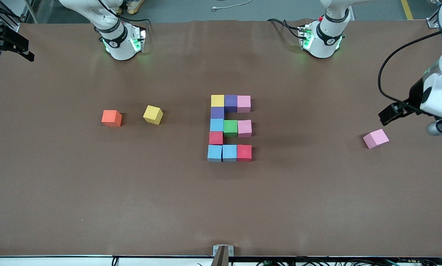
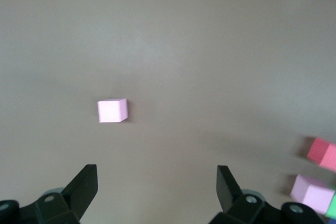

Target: Arrange 11 blocks into digit 3

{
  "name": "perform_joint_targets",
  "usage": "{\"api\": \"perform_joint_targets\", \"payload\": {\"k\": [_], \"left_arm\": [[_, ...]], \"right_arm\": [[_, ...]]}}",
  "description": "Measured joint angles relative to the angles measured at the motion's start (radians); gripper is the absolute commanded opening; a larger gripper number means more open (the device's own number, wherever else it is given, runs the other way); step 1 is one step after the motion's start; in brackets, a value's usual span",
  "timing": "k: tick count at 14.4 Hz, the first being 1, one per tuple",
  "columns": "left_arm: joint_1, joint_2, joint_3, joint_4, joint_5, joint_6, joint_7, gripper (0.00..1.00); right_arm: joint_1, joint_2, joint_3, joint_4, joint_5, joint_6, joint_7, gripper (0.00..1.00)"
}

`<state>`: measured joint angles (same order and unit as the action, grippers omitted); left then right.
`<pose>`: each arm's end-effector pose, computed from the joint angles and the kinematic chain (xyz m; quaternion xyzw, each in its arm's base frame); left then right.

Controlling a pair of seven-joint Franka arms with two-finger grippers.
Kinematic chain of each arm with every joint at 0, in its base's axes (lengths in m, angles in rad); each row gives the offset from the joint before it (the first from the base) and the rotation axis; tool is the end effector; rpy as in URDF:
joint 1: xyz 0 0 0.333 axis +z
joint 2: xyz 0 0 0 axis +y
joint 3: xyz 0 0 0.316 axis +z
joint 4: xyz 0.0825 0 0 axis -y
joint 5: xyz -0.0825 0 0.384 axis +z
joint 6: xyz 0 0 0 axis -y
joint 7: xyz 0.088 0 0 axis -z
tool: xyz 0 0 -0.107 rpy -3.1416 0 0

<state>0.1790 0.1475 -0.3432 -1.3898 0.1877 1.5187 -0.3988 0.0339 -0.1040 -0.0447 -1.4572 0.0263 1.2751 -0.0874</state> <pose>0.5905 -0.0600 0.6257 -0.9900 -0.1227 -0.0141 0.0677 0.4858 -0.0035 0.7058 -0.9982 -0.0418 0.0383 0.0169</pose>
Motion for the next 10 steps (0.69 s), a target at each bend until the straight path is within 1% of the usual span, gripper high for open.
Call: {"api": "perform_joint_targets", "payload": {"k": [2, 4, 5, 7, 10], "left_arm": [[-0.04, -0.039, 0.086, -0.022, -0.044, -0.026, 0.092, 1.0], [-0.081, -0.092, 0.181, -0.073, -0.097, -0.033, 0.19, 1.0], [-0.098, -0.121, 0.216, -0.106, -0.111, -0.033, 0.227, 1.0], [-0.129, -0.172, 0.261, -0.167, -0.116, -0.034, 0.285, 1.0], [-0.161, -0.226, 0.283, -0.232, -0.116, -0.034, 0.312, 1.0]], "right_arm": [[0.0, 0.0, 0.0, 0.0, 0.0, 0.0, 0.0, 1.0], [0.0, 0.0, 0.0, 0.0, 0.0, 0.0, 0.0, 1.0], [0.0, 0.0, 0.0, 0.0, 0.0, 0.0, 0.0, 1.0], [0.0, 0.0, 0.0, 0.0, 0.0, 0.0, 0.0, 1.0], [0.0, 0.0, 0.0, 0.0, 0.0, 0.0, 0.0, 1.0]]}}
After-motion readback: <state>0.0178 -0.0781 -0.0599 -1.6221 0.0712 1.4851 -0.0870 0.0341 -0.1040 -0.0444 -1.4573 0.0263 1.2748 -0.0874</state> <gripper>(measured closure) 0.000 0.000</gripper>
